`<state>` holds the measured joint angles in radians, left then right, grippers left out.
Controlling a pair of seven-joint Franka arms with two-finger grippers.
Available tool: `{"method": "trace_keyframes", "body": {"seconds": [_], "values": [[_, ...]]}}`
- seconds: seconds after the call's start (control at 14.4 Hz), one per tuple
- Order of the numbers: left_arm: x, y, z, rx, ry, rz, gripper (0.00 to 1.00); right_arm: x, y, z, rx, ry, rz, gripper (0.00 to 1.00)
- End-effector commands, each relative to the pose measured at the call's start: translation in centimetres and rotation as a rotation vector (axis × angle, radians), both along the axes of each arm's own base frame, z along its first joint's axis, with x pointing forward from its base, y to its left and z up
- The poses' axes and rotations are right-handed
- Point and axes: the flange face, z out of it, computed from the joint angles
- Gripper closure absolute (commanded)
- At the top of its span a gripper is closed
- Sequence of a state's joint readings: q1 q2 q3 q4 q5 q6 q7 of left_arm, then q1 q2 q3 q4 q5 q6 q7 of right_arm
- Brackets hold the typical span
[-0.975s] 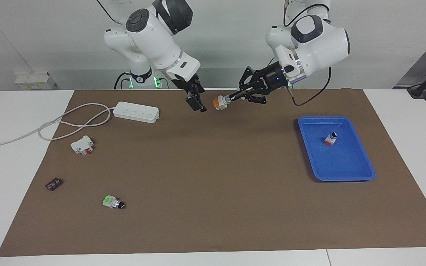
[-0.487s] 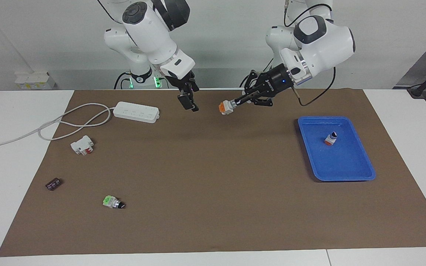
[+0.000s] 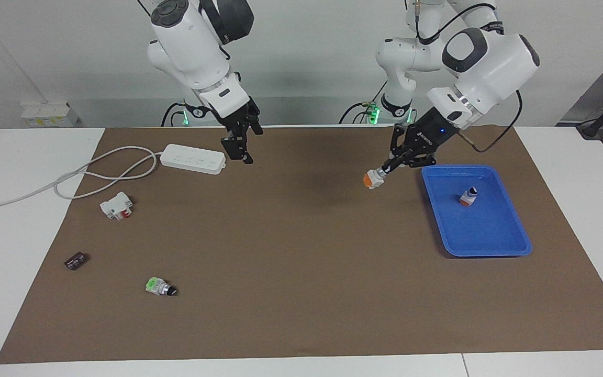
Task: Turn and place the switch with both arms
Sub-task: 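Carry the switch to the blue tray while the right gripper withdraws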
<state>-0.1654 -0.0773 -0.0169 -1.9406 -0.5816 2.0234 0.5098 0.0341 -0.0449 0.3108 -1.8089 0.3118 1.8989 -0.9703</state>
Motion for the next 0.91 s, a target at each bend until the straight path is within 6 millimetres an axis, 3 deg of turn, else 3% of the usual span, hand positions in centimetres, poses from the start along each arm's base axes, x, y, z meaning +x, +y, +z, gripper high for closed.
{"method": "trace_keyframes", "body": {"seconds": [0.0, 0.21, 0.35, 0.63, 0.84], "values": [[0.7, 3.8, -0.2, 0.138, 0.013, 0.013, 1.00, -0.2, -0.7, 0.4, -0.031, 0.061, -0.195, 0.00], [0.5, 7.9, -1.6, 0.350, 0.030, -0.005, 1.00, 0.2, -1.9, 0.3, -0.058, 0.084, -0.334, 0.00], [0.5, 10.7, -2.2, 0.417, 0.048, 0.014, 1.00, 1.0, -4.1, 0.2, -0.070, 0.091, -0.416, 0.00], [0.1, 15.4, -4.6, 0.462, 0.095, 0.072, 1.00, 2.0, -9.5, 1.2, -0.055, 0.087, -0.570, 0.00], [0.2, 19.5, -6.5, 0.486, 0.110, 0.120, 1.00, 2.8, -15.6, 1.5, -0.036, 0.100, -0.693, 0.00]]}}
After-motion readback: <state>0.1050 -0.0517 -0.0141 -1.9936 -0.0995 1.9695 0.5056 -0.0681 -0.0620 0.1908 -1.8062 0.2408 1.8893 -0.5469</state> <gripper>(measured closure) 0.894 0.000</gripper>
